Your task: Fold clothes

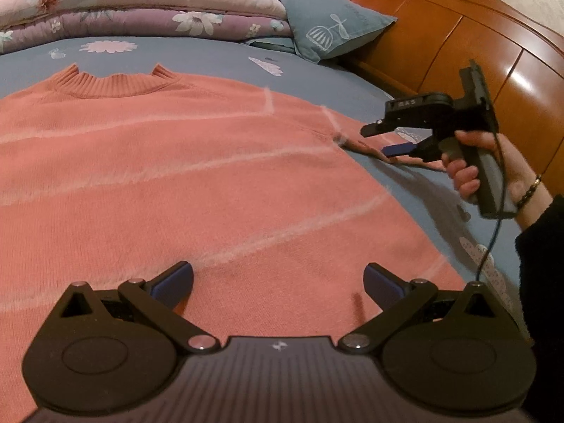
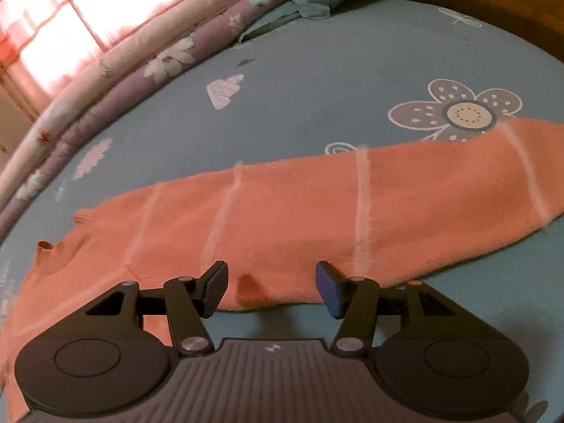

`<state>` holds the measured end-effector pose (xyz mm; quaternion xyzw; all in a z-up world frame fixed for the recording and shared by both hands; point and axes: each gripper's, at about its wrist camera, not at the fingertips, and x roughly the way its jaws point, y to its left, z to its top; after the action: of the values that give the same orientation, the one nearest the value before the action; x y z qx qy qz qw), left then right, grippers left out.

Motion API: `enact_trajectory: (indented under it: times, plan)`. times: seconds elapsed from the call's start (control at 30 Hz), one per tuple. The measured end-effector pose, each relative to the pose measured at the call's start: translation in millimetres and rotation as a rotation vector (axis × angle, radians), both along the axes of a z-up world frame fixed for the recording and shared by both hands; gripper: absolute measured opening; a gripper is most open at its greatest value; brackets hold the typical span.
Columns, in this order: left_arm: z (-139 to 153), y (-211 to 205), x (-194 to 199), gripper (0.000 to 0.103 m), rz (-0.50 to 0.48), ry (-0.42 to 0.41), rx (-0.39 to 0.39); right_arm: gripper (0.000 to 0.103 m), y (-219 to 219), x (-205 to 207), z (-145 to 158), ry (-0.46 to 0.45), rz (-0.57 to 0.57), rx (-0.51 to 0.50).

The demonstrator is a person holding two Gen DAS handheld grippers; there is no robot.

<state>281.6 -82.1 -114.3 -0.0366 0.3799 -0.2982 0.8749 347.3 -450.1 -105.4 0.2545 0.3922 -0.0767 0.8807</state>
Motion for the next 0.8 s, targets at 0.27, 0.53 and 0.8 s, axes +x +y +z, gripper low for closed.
enact_trajectory:
  times: [0.27, 0.53, 0.8]
  plan:
    - [-1.0, -1.9, 0.5, 0.102, -0.005, -0.011, 0.005, 0.069, 18.2, 19.0, 25.5, -0.142, 0.112, 0.077]
    - [-1.0, -2.0, -0.3, 0.102, -0.012, -0.019, 0.011, 0.068, -48.2, 40.1, -11.7, -0.040, 0.119, 0.157]
    - [-2.1, -3.7, -1.7, 0.102, -0.018, -0.033, 0.022, 0.070, -152.6, -7.7, 2.6, -0.035, -0.208, 0.073]
